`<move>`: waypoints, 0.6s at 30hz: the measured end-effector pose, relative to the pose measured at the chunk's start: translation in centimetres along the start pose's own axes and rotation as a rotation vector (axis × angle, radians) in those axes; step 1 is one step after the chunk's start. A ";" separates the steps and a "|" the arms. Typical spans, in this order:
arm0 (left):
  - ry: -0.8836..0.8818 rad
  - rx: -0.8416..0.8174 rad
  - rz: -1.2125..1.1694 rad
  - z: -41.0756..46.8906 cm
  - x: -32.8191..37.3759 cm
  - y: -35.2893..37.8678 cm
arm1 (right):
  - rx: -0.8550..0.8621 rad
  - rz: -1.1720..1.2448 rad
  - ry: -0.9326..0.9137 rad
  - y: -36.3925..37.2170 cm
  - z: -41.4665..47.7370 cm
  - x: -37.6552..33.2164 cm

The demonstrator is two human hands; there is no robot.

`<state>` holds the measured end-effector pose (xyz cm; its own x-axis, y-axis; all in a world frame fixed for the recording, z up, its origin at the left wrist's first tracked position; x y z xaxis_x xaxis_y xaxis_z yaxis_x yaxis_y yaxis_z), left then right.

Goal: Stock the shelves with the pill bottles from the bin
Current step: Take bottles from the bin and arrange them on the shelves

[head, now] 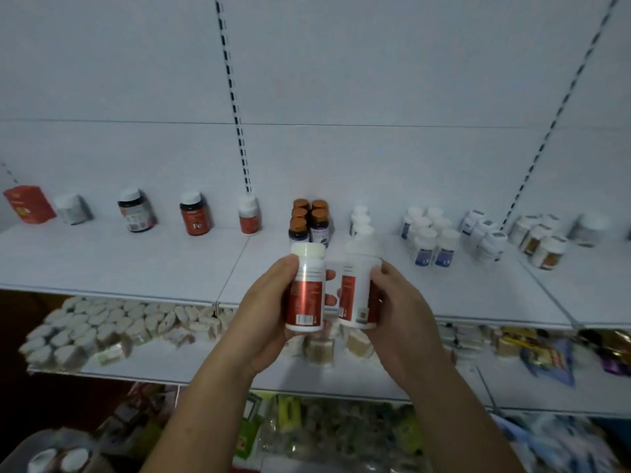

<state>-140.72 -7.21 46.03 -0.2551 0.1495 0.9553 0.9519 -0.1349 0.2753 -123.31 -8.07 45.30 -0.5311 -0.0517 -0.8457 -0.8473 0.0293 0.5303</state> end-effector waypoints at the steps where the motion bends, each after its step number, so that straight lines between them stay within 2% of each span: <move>1: -0.008 -0.016 -0.003 0.2 -0.3 1.1 | -0.002 -0.004 -0.005 -0.9 -0.2 -0.4; 9: -0.066 -0.061 -0.076 1.4 -1.4 3.7 | -0.008 -0.064 -0.036 -4.5 0.2 -1.1; 18: -0.098 0.019 -0.184 2.1 -1.7 -0.8 | -0.096 -0.032 0.030 -0.7 2.5 1.6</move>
<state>-140.67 -5.32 43.97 -0.4082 0.2645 0.8738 0.8940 -0.0778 0.4412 -123.56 -5.68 43.40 -0.5022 -0.0813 -0.8609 -0.8589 -0.0681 0.5075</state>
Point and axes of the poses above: each hand's wrist, its own z-axis towards the middle knuckle, its own y-axis out of the palm, x = y × z, the point moved 4 cm from there along z, towards the middle knuckle, and after that the axes turned 3 degrees about z, right-handed, at the moved point
